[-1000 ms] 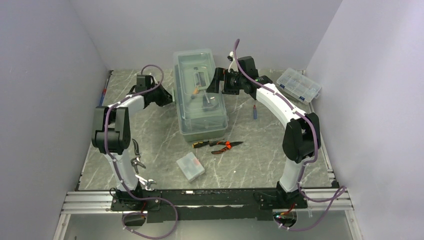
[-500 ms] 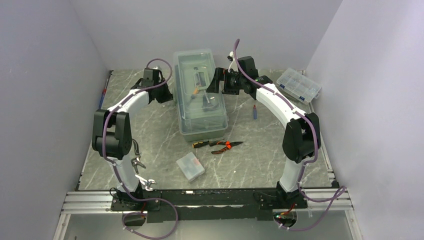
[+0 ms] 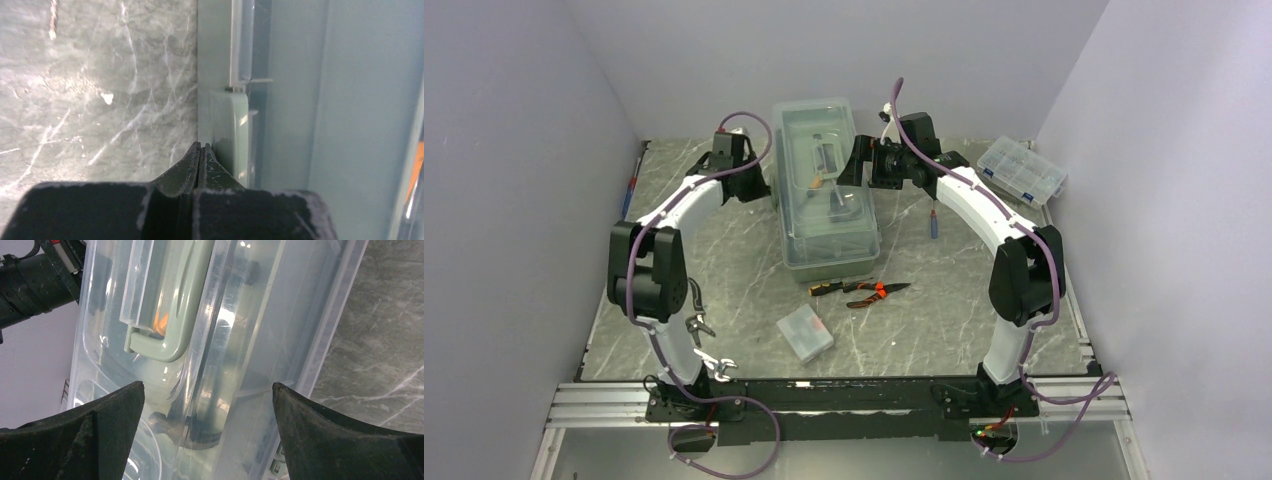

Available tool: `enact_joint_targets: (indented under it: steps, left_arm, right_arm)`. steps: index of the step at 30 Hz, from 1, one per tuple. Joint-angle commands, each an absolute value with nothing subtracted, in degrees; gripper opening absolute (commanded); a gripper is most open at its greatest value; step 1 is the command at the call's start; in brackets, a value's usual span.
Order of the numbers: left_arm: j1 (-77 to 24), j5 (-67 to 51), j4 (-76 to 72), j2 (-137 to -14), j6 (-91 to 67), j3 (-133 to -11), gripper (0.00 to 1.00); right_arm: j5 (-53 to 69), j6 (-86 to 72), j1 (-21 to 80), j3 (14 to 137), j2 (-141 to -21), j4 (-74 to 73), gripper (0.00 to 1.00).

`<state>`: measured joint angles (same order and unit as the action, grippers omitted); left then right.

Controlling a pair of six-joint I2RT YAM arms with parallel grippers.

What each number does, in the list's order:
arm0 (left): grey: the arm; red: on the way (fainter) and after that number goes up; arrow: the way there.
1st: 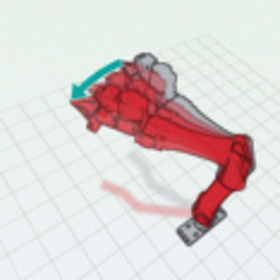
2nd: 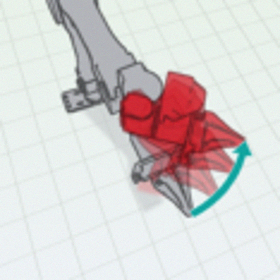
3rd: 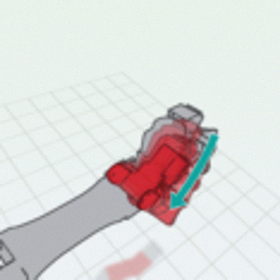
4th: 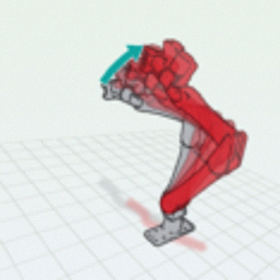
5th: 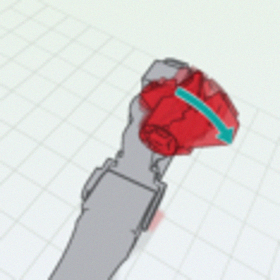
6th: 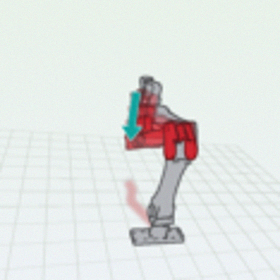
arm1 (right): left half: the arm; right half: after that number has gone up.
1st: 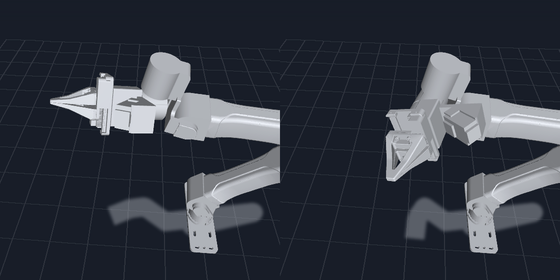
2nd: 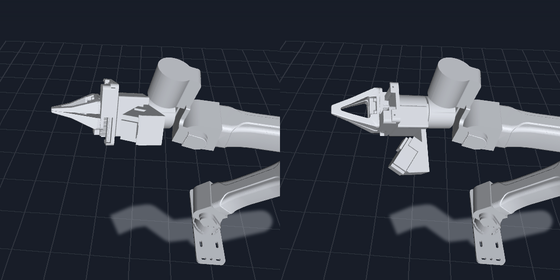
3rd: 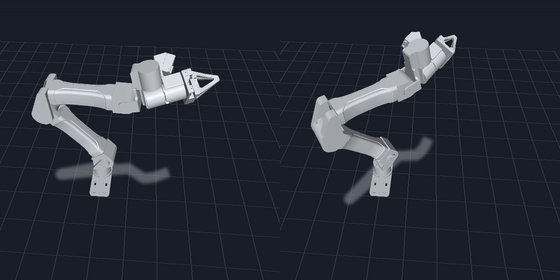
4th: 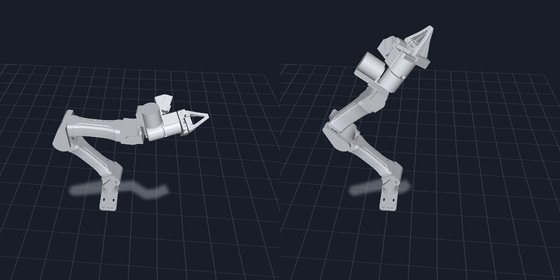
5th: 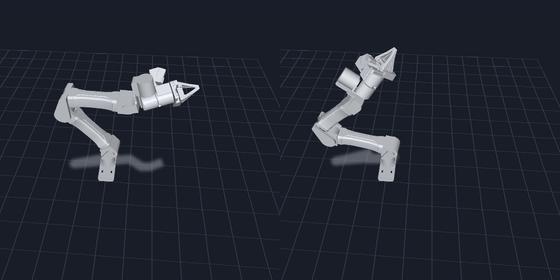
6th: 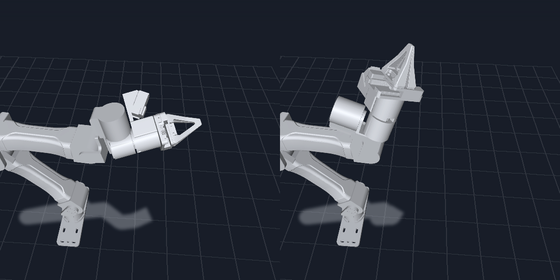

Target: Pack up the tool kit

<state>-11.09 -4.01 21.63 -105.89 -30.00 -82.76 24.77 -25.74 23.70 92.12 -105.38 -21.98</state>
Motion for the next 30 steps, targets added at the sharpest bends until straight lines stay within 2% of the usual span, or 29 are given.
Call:
enact_joint_targets:
  steps: [1,3,8,13,18,22,26,30]
  left_arm:
    - [-6.3,-17.4,12.9,-100.5,-35.3,-77.1,0.01]
    - [-4.1,-22.5,8.8,-99.7,-37.4,-73.3,0.05]
    - [-0.3,-37.3,-7.0,-101.3,-47.5,-65.3,0.23]
    - [-0.2,-42.1,-16.7,-103.5,-54.1,-60.7,0.42]
    - [2.1,-44.1,-26.5,-104.6,-60.7,-55.8,0.43]
    - [2.9,-40.7,-23.8,-102.5,-59.0,-54.5,0.44]
    - [3.8,-40.7,-27.7,-102.1,-61.2,-52.3,0.58]
    - [4.5,-43.5,-37.0,-104.2,-67.4,-50.4,0.65]
  right_arm:
    - [24.8,-24.8,23.6,91.6,-103.6,-22.0,0.99]
    - [24.9,-24.7,23.7,91.6,-103.6,-22.0,0.99]
    - [25.3,-24.9,23.6,91.8,-103.6,-21.7,0.99]
    - [25.6,-24.9,23.5,92.3,-103.5,-22.1,0.99]
    - [25.1,-24.5,23.6,92.4,-103.2,-22.6,0.99]
    - [25.1,-24.5,23.5,92.7,-103.2,-22.9,0.99]
    - [25.1,-24.5,23.6,92.8,-103.1,-22.9,0.99]
    - [25.4,-24.3,23.6,93.6,-103.4,-23.3,0.99]
